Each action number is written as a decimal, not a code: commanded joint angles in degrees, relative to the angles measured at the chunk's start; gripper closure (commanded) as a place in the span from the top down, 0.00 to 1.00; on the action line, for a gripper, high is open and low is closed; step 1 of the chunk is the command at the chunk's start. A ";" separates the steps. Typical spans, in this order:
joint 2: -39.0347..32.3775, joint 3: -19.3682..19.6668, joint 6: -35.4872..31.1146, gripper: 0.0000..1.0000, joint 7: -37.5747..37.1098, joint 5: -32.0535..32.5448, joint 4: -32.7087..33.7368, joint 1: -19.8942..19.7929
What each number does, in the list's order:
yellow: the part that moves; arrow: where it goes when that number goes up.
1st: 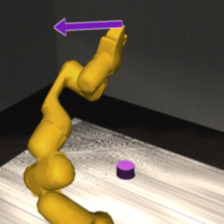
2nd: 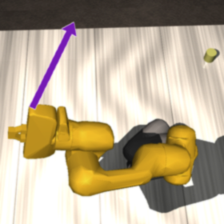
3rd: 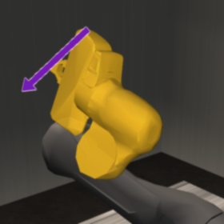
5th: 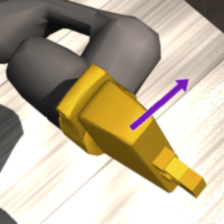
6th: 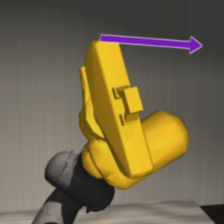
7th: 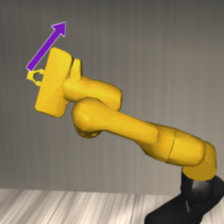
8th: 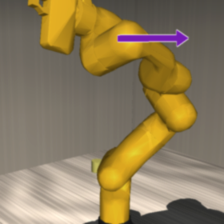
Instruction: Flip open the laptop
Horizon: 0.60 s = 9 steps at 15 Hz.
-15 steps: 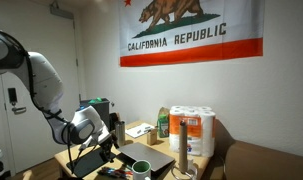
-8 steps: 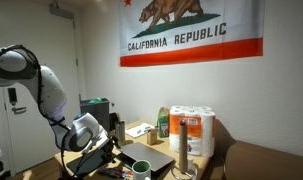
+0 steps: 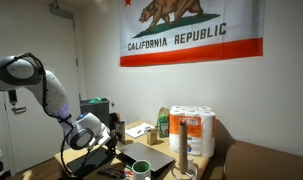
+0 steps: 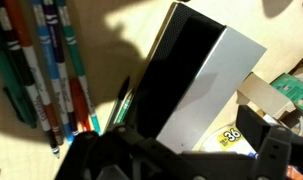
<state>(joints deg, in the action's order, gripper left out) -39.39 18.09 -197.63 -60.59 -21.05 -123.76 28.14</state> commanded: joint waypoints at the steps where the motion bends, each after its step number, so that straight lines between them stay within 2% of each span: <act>1: -1.46 0.39 -1.70 1.00 -0.90 -0.85 2.85 0.45; 9: -1.56 1.26 -0.56 1.00 -0.78 -0.85 5.83 0.48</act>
<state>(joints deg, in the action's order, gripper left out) -40.26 18.61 -197.65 -60.94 -21.06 -118.91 28.13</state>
